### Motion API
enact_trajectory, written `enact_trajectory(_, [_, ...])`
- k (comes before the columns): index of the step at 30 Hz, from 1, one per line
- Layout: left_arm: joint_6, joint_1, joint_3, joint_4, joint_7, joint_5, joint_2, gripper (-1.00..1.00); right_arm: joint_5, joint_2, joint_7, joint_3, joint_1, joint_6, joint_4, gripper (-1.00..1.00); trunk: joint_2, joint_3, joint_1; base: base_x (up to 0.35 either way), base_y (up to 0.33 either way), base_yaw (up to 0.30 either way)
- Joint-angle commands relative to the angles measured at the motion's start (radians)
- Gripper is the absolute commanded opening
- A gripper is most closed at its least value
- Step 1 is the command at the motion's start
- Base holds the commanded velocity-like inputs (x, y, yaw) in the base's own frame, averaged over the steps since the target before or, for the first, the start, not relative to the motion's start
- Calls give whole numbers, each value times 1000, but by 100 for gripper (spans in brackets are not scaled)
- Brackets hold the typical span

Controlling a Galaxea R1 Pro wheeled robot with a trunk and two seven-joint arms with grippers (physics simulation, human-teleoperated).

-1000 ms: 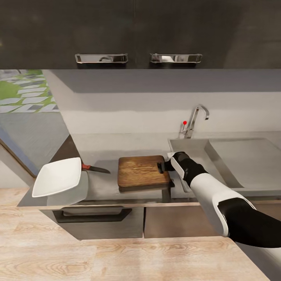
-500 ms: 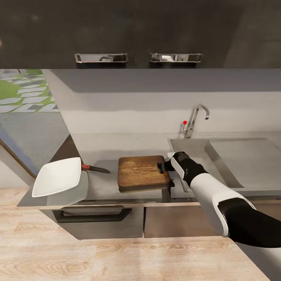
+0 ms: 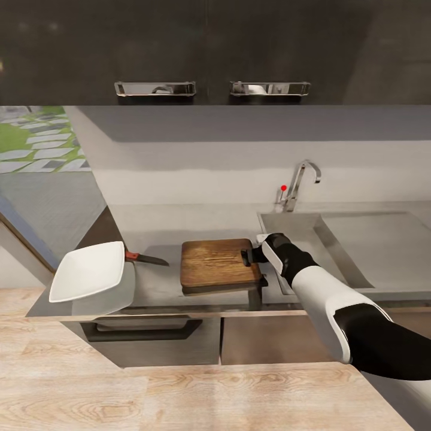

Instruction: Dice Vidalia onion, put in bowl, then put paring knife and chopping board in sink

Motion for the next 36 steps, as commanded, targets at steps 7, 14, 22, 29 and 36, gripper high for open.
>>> enact_trajectory(7, [3,-1,8,0,2,-10,0,100,-11,-1,-7,8,-1,4,-1,-100,-2,-2,0,0,0,0])
enact_trajectory(14, [3,-1,8,0,2,-10,0,100,-11,-1,-7,8,-1,4,-1,-100,-2,-2,0,0,0,0])
enact_trajectory(22, [3,-1,8,0,2,-10,0,100,-11,-1,-7,8,-1,4,-1,-100,-2,-7,0,0,0,0])
enact_trajectory(29, [3,-1,8,0,2,-10,0,100,-11,-1,-7,8,-1,4,-1,-100,-2,-9,0,0,0,0])
enact_trajectory(36, [3,-1,8,0,2,-10,0,100,-11,-1,-8,8,0,4,-1,-100,-2,-9,0,0,0,0])
